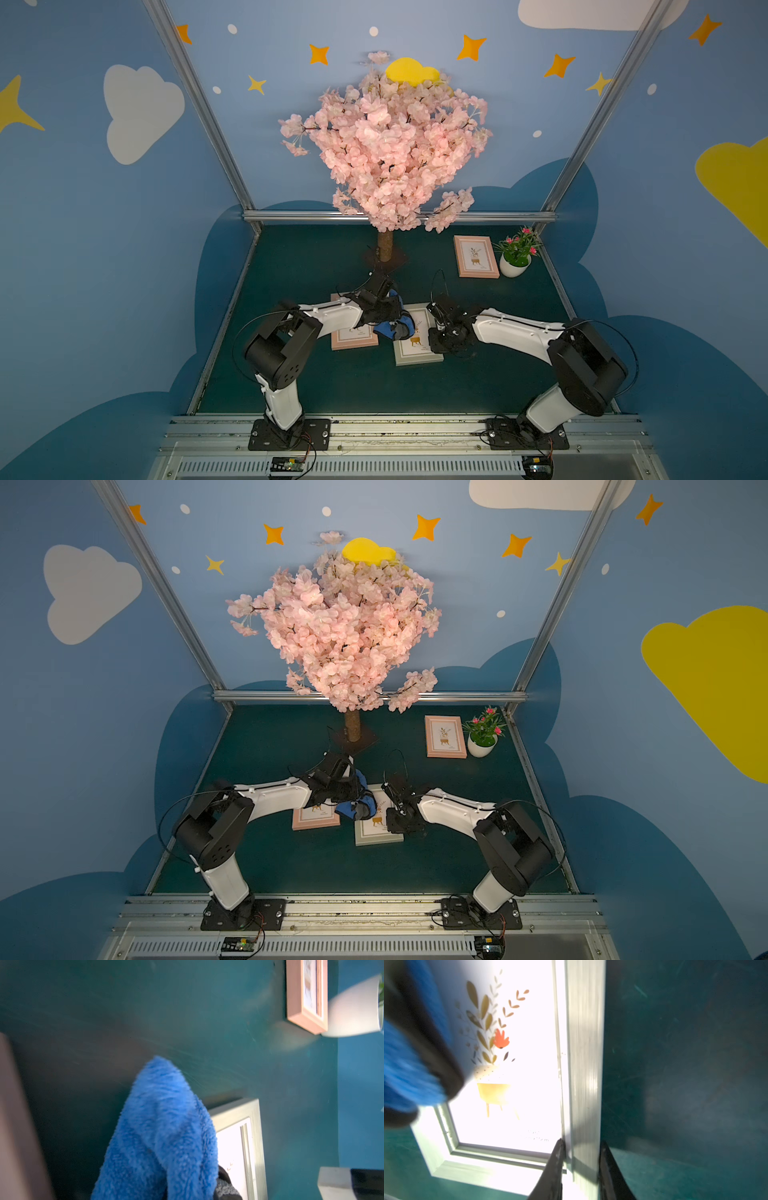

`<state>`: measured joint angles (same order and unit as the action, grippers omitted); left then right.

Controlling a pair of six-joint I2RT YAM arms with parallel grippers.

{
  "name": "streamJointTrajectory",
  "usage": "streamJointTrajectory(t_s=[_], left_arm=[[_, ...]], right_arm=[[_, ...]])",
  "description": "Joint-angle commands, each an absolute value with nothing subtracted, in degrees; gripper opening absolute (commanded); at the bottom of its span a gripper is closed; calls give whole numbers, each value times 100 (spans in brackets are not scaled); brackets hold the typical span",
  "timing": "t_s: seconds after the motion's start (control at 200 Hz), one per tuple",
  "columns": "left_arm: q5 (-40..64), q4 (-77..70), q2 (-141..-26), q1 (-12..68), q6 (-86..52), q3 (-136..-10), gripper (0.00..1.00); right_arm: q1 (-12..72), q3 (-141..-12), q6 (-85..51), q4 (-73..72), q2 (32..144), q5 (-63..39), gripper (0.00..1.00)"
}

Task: Wipe the picture frame with a cloth
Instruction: Wipe the dirt from the picture frame.

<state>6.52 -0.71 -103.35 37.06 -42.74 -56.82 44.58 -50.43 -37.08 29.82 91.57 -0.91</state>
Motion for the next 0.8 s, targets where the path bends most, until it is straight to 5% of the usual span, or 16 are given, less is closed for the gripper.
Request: streamJointTrajectory(t_s=[0.0, 0.2, 0.455, 0.796], left_arm=[[826, -35, -10665, 4153, -4462, -5807, 3], [882, 70, -10881, 4351, -4526, -5993, 3], [551, 449, -9609, 3968, -4261, -4992, 3], [806, -353, -9858, 5052, -5237, -4613, 3]], right_arm=[[4433, -4928, -3909, 3137, 9330, 44, 21], [4432, -4923, -3920, 3147, 9334, 48, 21], [4423, -4911, -3921, 3103, 9384, 35, 21], [4421, -4881, -3928, 3107, 9372, 70, 21]])
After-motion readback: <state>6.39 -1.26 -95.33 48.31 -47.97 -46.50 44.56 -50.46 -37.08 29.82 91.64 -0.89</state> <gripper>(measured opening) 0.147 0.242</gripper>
